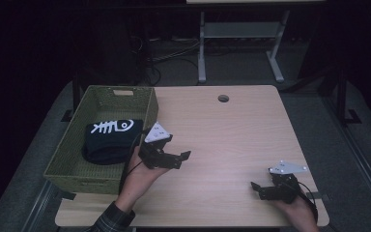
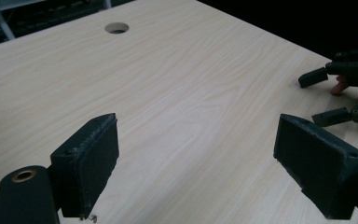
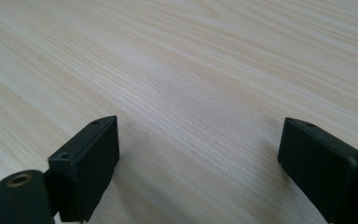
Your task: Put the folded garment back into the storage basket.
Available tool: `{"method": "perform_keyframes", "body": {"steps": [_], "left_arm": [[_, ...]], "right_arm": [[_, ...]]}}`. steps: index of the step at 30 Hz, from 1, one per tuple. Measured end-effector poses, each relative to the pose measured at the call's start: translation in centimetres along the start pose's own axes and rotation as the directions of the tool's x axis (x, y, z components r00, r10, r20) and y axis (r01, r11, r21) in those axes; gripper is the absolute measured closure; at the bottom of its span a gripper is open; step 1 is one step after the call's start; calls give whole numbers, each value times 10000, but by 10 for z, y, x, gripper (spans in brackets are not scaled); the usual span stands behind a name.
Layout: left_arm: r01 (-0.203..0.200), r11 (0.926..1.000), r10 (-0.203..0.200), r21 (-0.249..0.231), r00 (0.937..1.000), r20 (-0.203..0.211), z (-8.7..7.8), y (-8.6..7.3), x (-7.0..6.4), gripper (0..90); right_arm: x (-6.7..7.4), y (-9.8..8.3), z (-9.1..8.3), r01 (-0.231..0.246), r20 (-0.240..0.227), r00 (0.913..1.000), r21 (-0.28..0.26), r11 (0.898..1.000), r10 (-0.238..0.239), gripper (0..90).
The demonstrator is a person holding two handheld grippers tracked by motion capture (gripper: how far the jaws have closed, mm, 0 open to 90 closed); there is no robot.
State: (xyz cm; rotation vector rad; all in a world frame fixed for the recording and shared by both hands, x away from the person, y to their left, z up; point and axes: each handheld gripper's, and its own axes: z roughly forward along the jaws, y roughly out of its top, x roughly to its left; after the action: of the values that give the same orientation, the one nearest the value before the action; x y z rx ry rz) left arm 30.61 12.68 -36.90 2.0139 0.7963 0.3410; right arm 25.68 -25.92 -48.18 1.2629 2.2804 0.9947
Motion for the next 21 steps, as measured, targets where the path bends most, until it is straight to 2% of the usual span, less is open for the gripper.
{"method": "perform_keyframes", "body": {"steps": [5, 7, 9, 18, 21], "left_arm": [[-149, 9997, 150, 186, 9999, -37, 12, -7, -7, 134], [-265, 9984, 266, 494, 9996, -14, 23, -16, -10, 134], [-289, 9979, 288, 579, 9996, 20, 29, -22, -11, 134], [-389, 9920, 394, 1198, 9992, -17, 48, -44, -10, 134], [-478, 9895, 505, 1364, 9986, -167, 54, -51, -10, 134]], "right_arm": [[0, 0, 0, -1, -1, 10000, 2, 10000, 1, 122], [0, 0, 0, 3, -6, 10000, 3, 10000, -3, 122], [0, 0, 0, 5, 2, 10000, 1, 10000, -5, 122], [0, 0, 0, 13, 14, 10000, 2, 10000, -13, 122], [0, 0, 0, 11, 14, 10000, 4, 10000, -11, 122]]}}
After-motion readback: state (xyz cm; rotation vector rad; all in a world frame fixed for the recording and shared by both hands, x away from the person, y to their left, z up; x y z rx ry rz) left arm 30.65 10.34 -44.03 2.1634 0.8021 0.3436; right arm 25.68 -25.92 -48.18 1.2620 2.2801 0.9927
